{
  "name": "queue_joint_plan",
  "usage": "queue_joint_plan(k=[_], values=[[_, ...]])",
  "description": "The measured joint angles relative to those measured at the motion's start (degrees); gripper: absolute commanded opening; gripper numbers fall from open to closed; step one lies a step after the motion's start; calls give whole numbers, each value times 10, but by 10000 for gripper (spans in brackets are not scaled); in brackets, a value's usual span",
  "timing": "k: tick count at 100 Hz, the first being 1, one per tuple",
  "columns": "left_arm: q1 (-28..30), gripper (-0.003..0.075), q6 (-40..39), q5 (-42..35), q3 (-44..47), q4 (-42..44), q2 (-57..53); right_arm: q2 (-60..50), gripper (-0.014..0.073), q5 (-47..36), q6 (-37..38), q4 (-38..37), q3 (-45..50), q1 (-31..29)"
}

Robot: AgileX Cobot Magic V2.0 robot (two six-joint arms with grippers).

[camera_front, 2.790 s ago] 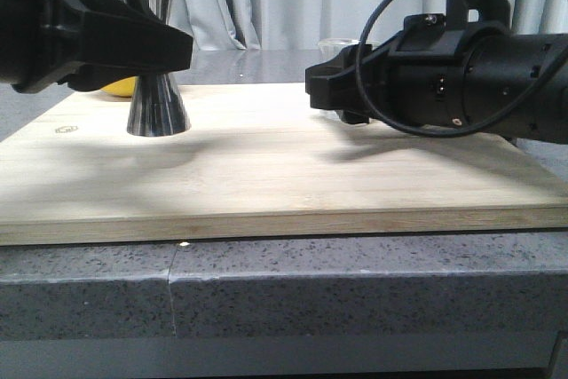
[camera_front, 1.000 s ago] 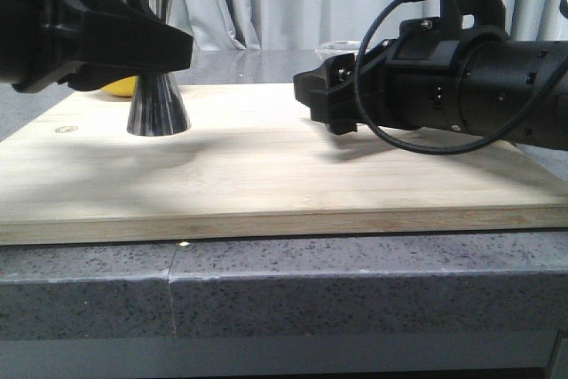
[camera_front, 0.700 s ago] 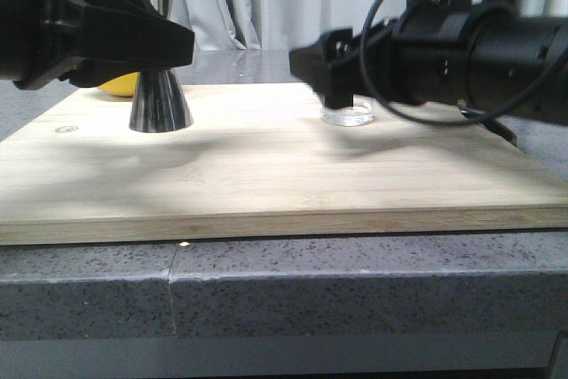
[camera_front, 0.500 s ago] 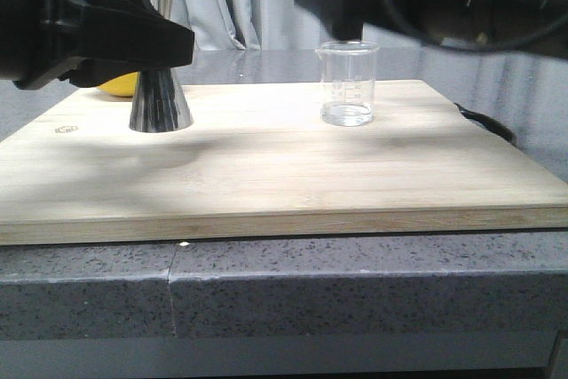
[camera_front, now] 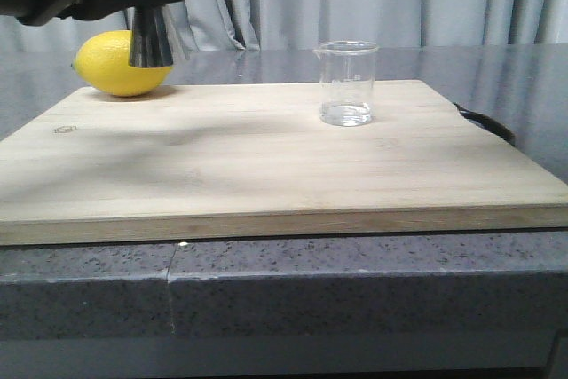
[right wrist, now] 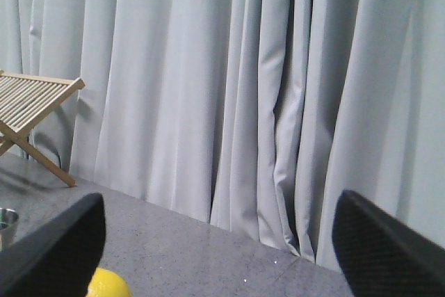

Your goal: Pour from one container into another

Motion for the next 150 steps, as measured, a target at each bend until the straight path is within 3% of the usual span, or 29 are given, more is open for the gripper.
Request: queue_joint_plan(k=[53, 77, 150], values=[[28, -19, 0, -21, -7, 10, 65, -20, 599, 0, 0, -4, 0, 53], [28, -19, 0, -74, -9, 11, 99, -20, 599, 0, 0, -4, 0, 54], [28, -19, 12, -103, -9, 12, 140, -20, 599, 0, 0, -4, 0, 54]])
